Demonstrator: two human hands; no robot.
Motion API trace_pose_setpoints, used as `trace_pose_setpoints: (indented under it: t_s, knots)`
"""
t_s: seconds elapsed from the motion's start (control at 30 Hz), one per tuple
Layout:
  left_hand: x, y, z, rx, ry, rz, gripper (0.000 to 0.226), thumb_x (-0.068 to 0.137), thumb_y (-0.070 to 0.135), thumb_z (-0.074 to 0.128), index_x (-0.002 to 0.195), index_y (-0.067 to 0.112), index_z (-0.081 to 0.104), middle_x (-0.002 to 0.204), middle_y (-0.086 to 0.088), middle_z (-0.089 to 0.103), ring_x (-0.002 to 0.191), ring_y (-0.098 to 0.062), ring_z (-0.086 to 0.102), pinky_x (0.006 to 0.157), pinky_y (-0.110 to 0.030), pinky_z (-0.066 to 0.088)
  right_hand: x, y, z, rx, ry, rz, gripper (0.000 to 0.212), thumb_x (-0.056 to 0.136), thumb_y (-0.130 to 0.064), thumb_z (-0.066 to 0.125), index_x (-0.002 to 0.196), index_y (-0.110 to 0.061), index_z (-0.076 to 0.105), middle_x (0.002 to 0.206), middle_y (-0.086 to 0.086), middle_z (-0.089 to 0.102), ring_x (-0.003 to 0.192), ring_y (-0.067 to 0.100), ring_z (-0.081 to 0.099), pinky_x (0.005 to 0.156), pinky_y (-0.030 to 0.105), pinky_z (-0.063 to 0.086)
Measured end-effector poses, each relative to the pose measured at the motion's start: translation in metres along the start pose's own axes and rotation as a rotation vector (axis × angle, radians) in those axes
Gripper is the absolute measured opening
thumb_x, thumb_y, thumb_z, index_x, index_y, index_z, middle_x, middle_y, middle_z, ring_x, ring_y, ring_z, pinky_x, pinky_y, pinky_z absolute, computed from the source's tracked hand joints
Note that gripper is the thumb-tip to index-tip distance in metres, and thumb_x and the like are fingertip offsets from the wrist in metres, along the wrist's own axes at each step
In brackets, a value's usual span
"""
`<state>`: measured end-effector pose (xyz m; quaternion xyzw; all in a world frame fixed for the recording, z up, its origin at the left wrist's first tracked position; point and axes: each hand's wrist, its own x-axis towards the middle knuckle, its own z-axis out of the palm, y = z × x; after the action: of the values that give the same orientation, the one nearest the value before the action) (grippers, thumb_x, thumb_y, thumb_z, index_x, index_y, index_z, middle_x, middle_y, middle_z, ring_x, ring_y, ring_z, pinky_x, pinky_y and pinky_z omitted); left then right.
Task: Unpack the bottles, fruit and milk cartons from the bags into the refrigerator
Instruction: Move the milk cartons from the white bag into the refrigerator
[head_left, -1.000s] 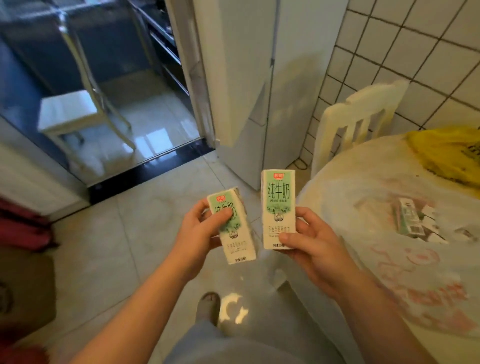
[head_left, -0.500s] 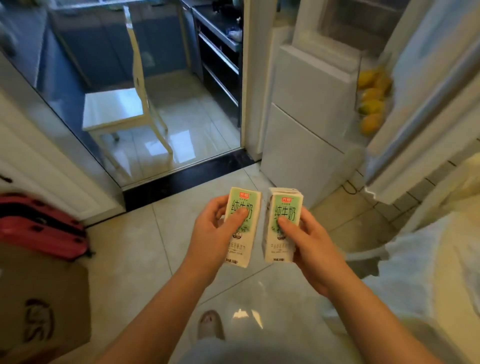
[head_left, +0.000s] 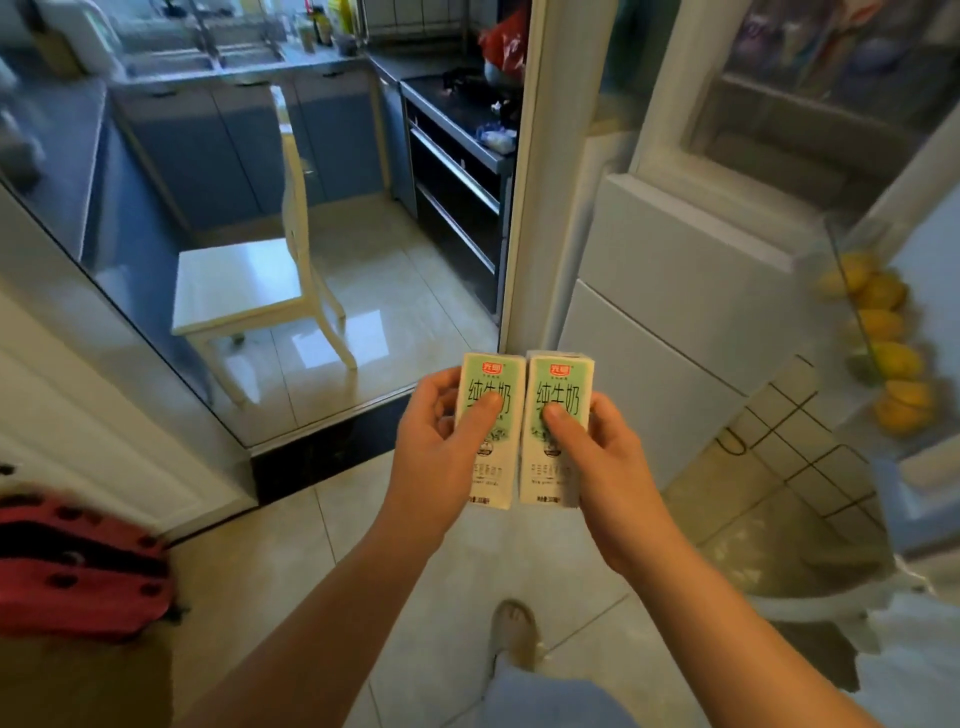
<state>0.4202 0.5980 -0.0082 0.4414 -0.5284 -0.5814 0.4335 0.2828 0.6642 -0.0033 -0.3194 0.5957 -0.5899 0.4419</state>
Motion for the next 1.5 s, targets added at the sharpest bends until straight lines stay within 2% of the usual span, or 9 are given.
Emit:
trace_pose_setpoints:
  t_s: [0.3,0.47,0.63,0.8,0.9,1.13,1.27,1.4,1.5]
  knots:
    - [0.177,0.089,0.089,-0.004,-0.069,0.319,0.024,0.098,0.023,0.059,0.121,0.019,0.053,0.106,0.003,0.071,0.091,-0.009,0.072,0.069,-0.023,0.058,0.172,-0.106,-0.018,0.006,0.112,-0.306,0.019,0.100,-0.029,0.052,0.115,-0.016,0.054,0.097,-0.003,0.073,0.082,0.009,0.073,0.062,0.023,0.057]
    - [0.274,0.158,0.167,-0.066,-0.194,0.488,0.025,0.100,0.021,0.054,0.125,0.017,0.052,0.100,0.011,0.072,0.091,-0.006,0.071,0.069,-0.020,0.056,0.264,-0.189,-0.057,-0.027,0.168,-0.545,0.021,0.101,-0.024,0.050,0.117,-0.010,0.052,0.104,0.004,0.069,0.088,0.011,0.071,0.069,0.025,0.057]
    - [0.342,0.221,0.236,-0.158,-0.322,0.631,0.029,0.101,0.020,0.051,0.129,0.012,0.050,0.112,0.000,0.069,0.097,-0.011,0.071,0.075,-0.025,0.058,0.326,-0.267,-0.097,-0.038,0.211,-0.741,0.021,0.101,-0.018,0.050,0.119,-0.008,0.050,0.104,0.000,0.069,0.091,0.008,0.070,0.071,0.023,0.056]
    - [0.391,0.275,0.299,-0.270,-0.468,0.735,0.028,0.102,0.015,0.049,0.128,0.007,0.046,0.105,0.003,0.069,0.092,-0.008,0.071,0.070,-0.020,0.056,0.368,-0.329,-0.136,-0.083,0.281,-0.863,0.019,0.101,-0.013,0.050,0.119,-0.009,0.047,0.108,0.002,0.067,0.094,0.007,0.069,0.075,0.024,0.056]
    - [0.420,0.302,0.337,-0.321,-0.556,0.770,0.026,0.102,0.018,0.049,0.127,0.011,0.046,0.111,-0.001,0.068,0.098,-0.013,0.071,0.072,-0.024,0.057,0.388,-0.361,-0.159,-0.127,0.359,-0.906,0.021,0.100,-0.010,0.051,0.120,-0.014,0.046,0.110,-0.001,0.066,0.097,0.006,0.068,0.076,0.025,0.057]
    - [0.480,0.354,0.439,-0.405,-0.789,0.845,0.023,0.104,0.009,0.041,0.125,0.016,0.044,0.107,0.001,0.065,0.092,-0.007,0.071,0.068,-0.022,0.056,0.441,-0.427,-0.226,-0.197,0.536,-0.983,0.035,0.089,0.014,0.039,0.114,-0.010,0.044,0.098,-0.002,0.063,0.079,-0.001,0.067,0.061,0.019,0.053]
    - [0.526,0.375,0.498,-0.448,-0.892,0.863,0.035,0.090,0.014,0.046,0.124,0.021,0.042,0.114,-0.006,0.061,0.097,-0.014,0.070,0.069,-0.027,0.058,0.481,-0.460,-0.265,-0.266,0.653,-0.992,0.040,0.087,0.014,0.041,0.109,-0.019,0.047,0.098,-0.004,0.062,0.077,-0.003,0.066,0.059,0.018,0.052]
    - [0.572,0.406,0.548,-0.377,-0.968,0.920,0.038,0.096,-0.006,0.040,0.122,0.021,0.038,0.110,-0.002,0.056,0.091,-0.001,0.067,0.068,-0.020,0.056,0.521,-0.497,-0.307,-0.375,0.754,-0.952,0.041,0.087,0.009,0.048,0.108,-0.026,0.046,0.102,-0.007,0.061,0.092,0.005,0.065,0.064,0.019,0.054]
    - [0.597,0.430,0.579,-0.308,-1.027,0.950,0.040,0.096,-0.009,0.039,0.122,0.021,0.036,0.108,-0.001,0.055,0.091,-0.007,0.065,0.065,-0.017,0.054,0.547,-0.521,-0.338,-0.435,0.815,-0.920,0.043,0.087,0.007,0.053,0.117,-0.023,0.048,0.110,-0.002,0.063,0.104,0.015,0.065,0.073,0.027,0.055]
